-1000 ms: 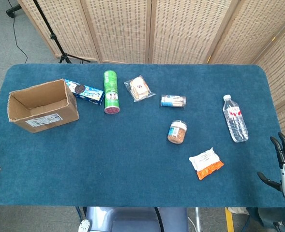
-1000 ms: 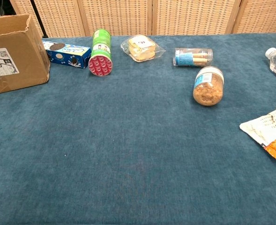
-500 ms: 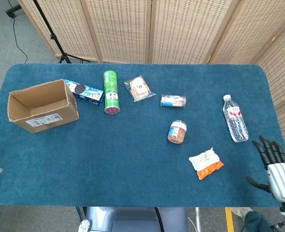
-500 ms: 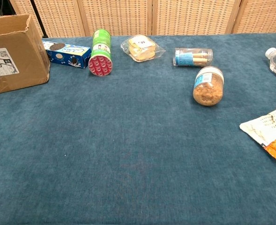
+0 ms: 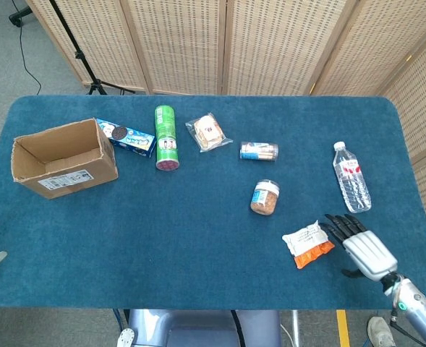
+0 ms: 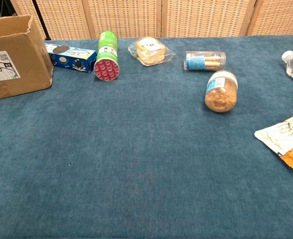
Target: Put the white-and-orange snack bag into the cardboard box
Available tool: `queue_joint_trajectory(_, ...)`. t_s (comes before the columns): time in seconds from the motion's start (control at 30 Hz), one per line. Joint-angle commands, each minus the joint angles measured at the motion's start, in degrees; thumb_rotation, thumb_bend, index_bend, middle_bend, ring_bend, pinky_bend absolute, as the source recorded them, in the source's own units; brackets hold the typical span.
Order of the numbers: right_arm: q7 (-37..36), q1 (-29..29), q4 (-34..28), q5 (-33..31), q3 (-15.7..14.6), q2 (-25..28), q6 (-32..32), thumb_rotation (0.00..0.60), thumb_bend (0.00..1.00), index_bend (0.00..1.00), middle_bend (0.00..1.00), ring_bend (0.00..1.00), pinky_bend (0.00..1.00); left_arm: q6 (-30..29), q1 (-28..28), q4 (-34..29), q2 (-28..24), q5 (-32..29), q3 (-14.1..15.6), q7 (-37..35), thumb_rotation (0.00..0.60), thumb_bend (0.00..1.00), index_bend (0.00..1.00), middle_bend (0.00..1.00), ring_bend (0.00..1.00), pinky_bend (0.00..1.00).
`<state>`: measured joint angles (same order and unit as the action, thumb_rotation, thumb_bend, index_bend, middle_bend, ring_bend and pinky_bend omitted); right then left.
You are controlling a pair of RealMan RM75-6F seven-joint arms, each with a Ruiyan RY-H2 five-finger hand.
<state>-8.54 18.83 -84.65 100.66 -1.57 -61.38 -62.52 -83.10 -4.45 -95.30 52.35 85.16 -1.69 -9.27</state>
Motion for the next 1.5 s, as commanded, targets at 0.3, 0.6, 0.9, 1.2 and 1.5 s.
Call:
queue_joint_trajectory(0.3,6.50,5.85,2.46,-5.85,1.31,-5.75,9.57,0.600,0.07,0.12,0.02,0.00,0.01,0.78,-0.27,-0.05,0.32,-0.87,-0.14,0.82,0.600,0.00,0.00,0.00,0.00,0.00)
queue_joint_trajectory(0.6,9.52,7.36,1.64,-7.45,1.41,-8.24,10.42,0.600,0.40,0.45,0.39,0.22,0.27,1.26,-0.43,-0.11,0.26,-1.39,-0.28,0.69,0.600,0.00,0.00,0.00,0.00,0.00)
queue_joint_trajectory(0.9,9.09,7.21,1.49,-6.02,0.46,-9.54,6.84,0.600,0.55,0.58,0.53,0.33,0.33,1.15,-0.31,-0.01,-0.07,-1.16,-0.20,-0.36,0.600,0.00,0.00,0.00,0.00,0.00)
queue_joint_trajectory(1.2,7.55,8.45,-10.34,1.31,0.26,-3.70,-0.52,0.600,0.65,0.58,0.53,0.33,0.33,1.57,-0.42,0.00,-0.18,-0.98,-0.01,-0.70,0.600,0.00,0.00,0.00,0.00,0.00)
queue_joint_trajectory(1.5,22.90,16.62,-23.65,-9.29,7.89,-7.37,11.55,0.600,0.67,0.59,0.54,0.34,0.36,1.74,-0.40,0.34,-0.74,-1.10,-0.08,-2.74,0.600,0.00,0.00,0.00,0.00,0.00)
